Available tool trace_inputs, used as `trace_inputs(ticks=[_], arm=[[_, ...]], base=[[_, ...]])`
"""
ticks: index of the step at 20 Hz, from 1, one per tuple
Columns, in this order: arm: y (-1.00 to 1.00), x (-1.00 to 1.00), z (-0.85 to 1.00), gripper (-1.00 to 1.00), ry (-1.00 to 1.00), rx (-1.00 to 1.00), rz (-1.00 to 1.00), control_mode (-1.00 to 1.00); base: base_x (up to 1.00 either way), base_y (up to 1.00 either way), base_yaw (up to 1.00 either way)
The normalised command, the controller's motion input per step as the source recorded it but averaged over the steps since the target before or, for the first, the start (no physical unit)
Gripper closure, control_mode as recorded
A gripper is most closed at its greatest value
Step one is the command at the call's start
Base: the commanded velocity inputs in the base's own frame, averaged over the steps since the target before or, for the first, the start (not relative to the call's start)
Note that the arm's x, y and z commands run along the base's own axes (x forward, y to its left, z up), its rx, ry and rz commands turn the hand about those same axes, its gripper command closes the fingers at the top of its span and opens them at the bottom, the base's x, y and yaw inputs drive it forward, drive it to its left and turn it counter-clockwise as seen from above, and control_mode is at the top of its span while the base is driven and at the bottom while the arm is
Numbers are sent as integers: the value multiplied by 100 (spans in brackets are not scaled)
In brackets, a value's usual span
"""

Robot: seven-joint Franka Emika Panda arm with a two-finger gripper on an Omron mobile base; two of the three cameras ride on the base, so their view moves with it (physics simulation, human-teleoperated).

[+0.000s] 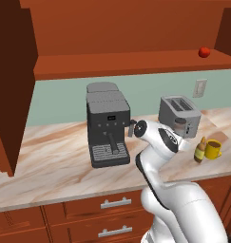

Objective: Pick the cinnamon and honey bottle from the cabinet and place them next to the mug.

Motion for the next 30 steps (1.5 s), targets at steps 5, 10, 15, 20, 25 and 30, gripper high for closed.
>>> trace_inputs(ticks=[5, 10, 15, 20, 25, 30], arm=[[-10, 0, -67, 100, 7, 0, 0, -100], [-13, 0, -44, 100, 1, 0, 0, -100], [-25, 0, -24, 100, 0, 0, -1, -100], [-27, 0, -7, 100, 0, 0, -1, -100], [-14, 0, -3, 100, 0, 0, 0, -100], [-12, 0, -11, 100, 0, 0, 0, -100]], base=[[0, 0, 0], [0, 0, 0], [0, 0, 0], [0, 0, 0], [0, 0, 0], [0, 0, 0]])
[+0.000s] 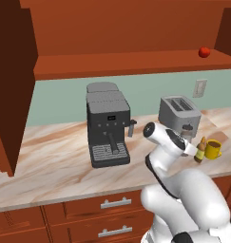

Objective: Pick the cinnamon and honey bottle from the cabinet and place them next to the mug.

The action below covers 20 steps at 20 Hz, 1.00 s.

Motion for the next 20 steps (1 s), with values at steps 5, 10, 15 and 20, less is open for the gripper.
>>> trace_inputs(ticks=[5, 10, 15, 20], arm=[[-4, 0, -20, 100, 0, 0, 0, -100], [-3, 0, -29, 100, 0, 0, 0, -100], [-3, 0, -35, 100, 0, 0, 0, -100], [-4, 0, -42, 100, -1, 0, -1, -100]], base=[[0, 0, 0], [0, 0, 0], [0, 0, 0], [0, 0, 0]])
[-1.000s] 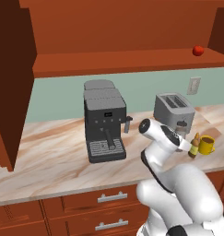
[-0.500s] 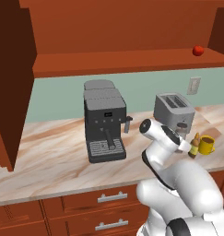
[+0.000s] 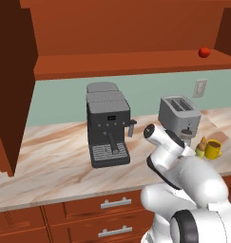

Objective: Pick the cinnamon and honey bottle from the cabinet and place them next to the mug.

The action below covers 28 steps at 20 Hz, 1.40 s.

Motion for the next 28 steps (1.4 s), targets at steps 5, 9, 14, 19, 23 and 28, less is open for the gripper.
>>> trace_inputs(ticks=[5, 9, 14, 19, 23, 28], arm=[[-2, 0, -37, 100, -5, 0, -3, -100], [0, 0, -26, 100, -13, 0, -7, -100], [0, -13, -11, 100, -20, 0, -10, -100], [-1, 0, -10, 100, -8, -1, -8, -100], [0, 0, 0, 100, 0, -2, -4, -100], [0, 0, -2, 100, 0, -2, -4, -100]], base=[[0, 0, 0], [0, 0, 0], [0, 0, 0], [0, 0, 0], [0, 0, 0], [0, 0, 0]])
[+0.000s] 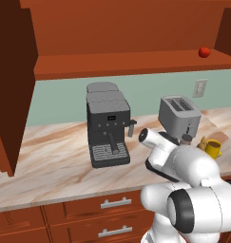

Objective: Pick the cinnamon and honey bottle from the cabinet and place them next to the mug.

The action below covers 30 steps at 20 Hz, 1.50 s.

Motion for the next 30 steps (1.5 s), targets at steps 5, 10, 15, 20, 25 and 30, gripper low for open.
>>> trace_inputs(ticks=[5, 10, 15, 20, 25, 30], arm=[[0, 0, -4, 100, 0, -3, -6, -100], [-1, 0, -2, 100, 0, -5, -6, -100], [-7, 0, 0, 100, 0, -6, -2, -100], [-16, 0, 0, 100, 0, -3, 0, -100], [-2, 0, 0, 100, 0, 0, 0, -100], [0, 0, -8, 100, 1, 0, 0, -100]], base=[[0, 0, 0], [0, 0, 0], [0, 0, 0], [0, 0, 0], [0, 0, 0], [0, 0, 0]])
